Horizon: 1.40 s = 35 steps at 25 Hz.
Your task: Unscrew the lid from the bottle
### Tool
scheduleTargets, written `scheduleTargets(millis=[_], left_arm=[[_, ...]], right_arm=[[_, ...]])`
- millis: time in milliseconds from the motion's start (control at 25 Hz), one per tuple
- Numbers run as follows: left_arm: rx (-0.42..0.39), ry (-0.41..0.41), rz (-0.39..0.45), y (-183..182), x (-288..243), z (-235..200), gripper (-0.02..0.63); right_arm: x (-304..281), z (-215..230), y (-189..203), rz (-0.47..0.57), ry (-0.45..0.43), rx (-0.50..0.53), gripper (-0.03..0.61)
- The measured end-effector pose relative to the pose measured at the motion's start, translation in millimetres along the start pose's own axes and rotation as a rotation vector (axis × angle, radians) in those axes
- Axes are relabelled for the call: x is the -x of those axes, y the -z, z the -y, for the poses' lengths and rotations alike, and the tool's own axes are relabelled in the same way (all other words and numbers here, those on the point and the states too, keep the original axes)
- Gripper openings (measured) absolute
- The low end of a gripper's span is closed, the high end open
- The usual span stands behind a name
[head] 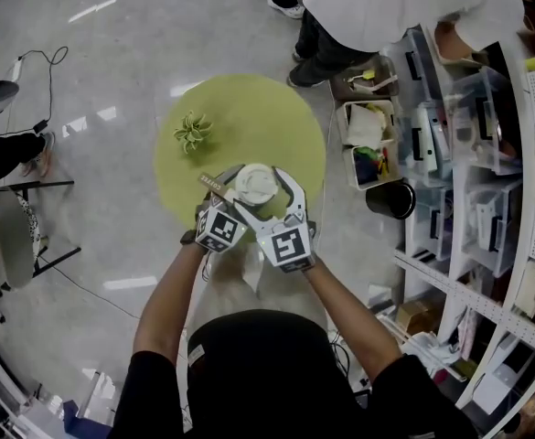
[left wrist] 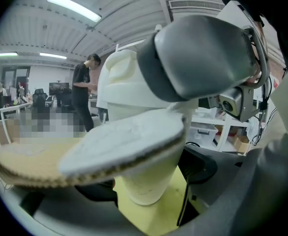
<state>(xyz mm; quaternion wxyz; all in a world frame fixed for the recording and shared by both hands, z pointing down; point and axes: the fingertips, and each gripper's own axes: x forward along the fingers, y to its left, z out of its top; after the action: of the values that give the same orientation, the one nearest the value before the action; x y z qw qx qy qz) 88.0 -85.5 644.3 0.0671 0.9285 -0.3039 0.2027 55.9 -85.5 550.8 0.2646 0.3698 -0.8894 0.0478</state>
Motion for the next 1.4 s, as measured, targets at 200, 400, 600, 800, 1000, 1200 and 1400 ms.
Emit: scheduleTargets(millis=[200, 400, 600, 800, 1000, 1200, 1400], left_arm=[[0.004, -0.002, -0.002, 0, 1, -1, 0.398], [0.007, -0.004, -0.002, 0, 1, -1, 0.397], [0.009, -0.001, -0.001, 0, -1, 0, 0.397], [0.007, -0.007, -0.002, 0, -1, 1, 0.399], [0.029, -0.019, -0.035, 7, 3, -4, 0.4], [0.061, -0.025, -0.065, 14, 17, -5, 0.402], [0.079, -0.06, -0.097, 26, 49, -14, 0.401]], right_arm=[[-4, -1, 3, -0.011, 0.032, -0.016, 0.42], [-4, -3, 4, -0.051, -0.036, 0.042, 0.414], [-4, -4, 7, -0.04, -0.109, 0.085, 0.411], [0, -5, 0, -0.05, -0.175, 0.11, 0.405], [2, -4, -3, -0.013, -0.176, 0.098, 0.373], [5, -5, -2, -0.028, -0.184, 0.093, 0.359], [9, -3, -8, -0.021, -0.173, 0.069, 0.353]])
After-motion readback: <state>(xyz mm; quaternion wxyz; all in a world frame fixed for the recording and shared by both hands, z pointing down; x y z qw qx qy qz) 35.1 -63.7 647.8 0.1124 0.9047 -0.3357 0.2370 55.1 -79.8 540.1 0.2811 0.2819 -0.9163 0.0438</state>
